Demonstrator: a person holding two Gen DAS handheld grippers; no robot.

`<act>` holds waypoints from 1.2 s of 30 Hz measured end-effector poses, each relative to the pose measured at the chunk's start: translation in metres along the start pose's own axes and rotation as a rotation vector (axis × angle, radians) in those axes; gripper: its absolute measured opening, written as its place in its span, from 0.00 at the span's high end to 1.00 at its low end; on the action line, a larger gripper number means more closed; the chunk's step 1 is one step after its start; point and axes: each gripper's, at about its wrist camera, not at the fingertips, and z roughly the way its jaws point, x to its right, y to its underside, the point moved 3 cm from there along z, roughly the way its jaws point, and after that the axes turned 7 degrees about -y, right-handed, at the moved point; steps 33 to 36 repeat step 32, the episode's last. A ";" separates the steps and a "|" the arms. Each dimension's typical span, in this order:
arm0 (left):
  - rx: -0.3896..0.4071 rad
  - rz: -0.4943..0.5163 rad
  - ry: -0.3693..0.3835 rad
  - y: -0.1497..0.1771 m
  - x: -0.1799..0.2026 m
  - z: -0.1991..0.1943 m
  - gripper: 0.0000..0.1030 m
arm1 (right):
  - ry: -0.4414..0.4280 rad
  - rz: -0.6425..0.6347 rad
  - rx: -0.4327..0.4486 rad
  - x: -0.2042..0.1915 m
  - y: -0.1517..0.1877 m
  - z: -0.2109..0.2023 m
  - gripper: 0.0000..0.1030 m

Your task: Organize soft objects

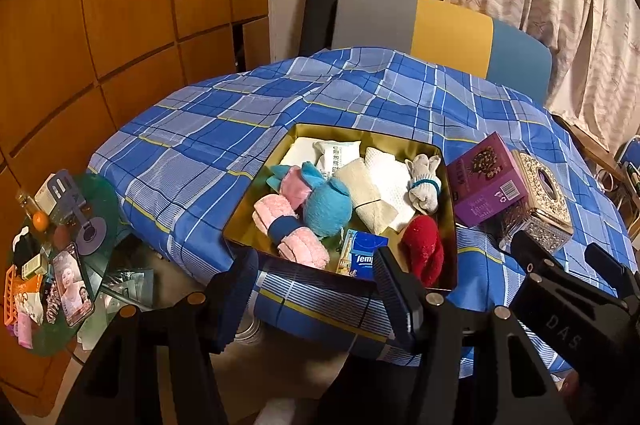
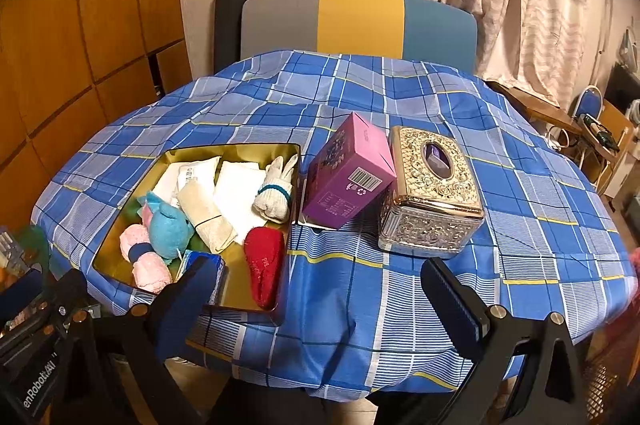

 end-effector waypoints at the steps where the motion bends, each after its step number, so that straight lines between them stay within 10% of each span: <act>1: 0.000 -0.001 0.000 0.000 0.000 0.000 0.41 | -0.001 -0.001 -0.001 0.000 0.000 0.000 0.00; 36: 0.000 0.017 -0.043 0.002 0.000 0.005 0.41 | -0.003 0.018 -0.022 0.003 0.002 0.006 0.00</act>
